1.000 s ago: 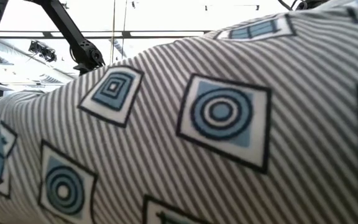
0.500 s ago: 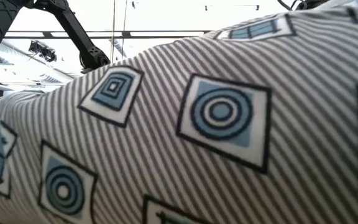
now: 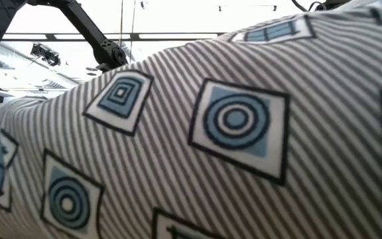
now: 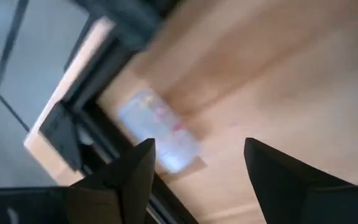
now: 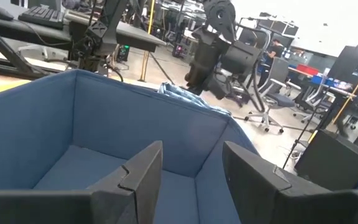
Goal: Pick & place medical supplies in basket/bin
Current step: Put the top left transparent pill bottle into the yellow bin
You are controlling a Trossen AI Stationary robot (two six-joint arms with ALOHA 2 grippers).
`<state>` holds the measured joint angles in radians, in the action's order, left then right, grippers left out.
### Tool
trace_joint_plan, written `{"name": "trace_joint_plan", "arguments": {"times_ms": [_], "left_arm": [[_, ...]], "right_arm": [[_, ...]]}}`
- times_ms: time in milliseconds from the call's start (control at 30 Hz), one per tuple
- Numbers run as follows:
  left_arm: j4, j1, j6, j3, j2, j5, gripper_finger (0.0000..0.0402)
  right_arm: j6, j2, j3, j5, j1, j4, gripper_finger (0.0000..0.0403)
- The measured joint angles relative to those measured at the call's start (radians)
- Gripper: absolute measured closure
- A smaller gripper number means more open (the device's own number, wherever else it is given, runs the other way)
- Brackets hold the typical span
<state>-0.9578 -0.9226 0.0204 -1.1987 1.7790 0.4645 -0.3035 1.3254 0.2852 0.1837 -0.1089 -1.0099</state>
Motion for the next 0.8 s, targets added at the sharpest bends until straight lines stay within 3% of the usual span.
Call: {"name": "trace_joint_plan", "arguments": {"times_ms": [167, 433, 800], "left_arm": [[0.003, -0.113, -0.1, -0.007, 0.0, -0.146, 0.015], [0.089, -0.145, -0.195, -0.007, 0.001, -0.233, 0.0145], [0.029, -0.104, 0.078, -0.007, 0.001, -0.124, 0.0144]], "right_arm": [[0.006, 0.0, 0.0, 0.0, 0.0, 0.006, 0.0227], [0.003, 0.0, 0.0, 0.0, 0.0, 0.006, 0.0227], [0.0, 0.0, 0.0, 0.0, 0.0, 0.019, 0.0227]]}}
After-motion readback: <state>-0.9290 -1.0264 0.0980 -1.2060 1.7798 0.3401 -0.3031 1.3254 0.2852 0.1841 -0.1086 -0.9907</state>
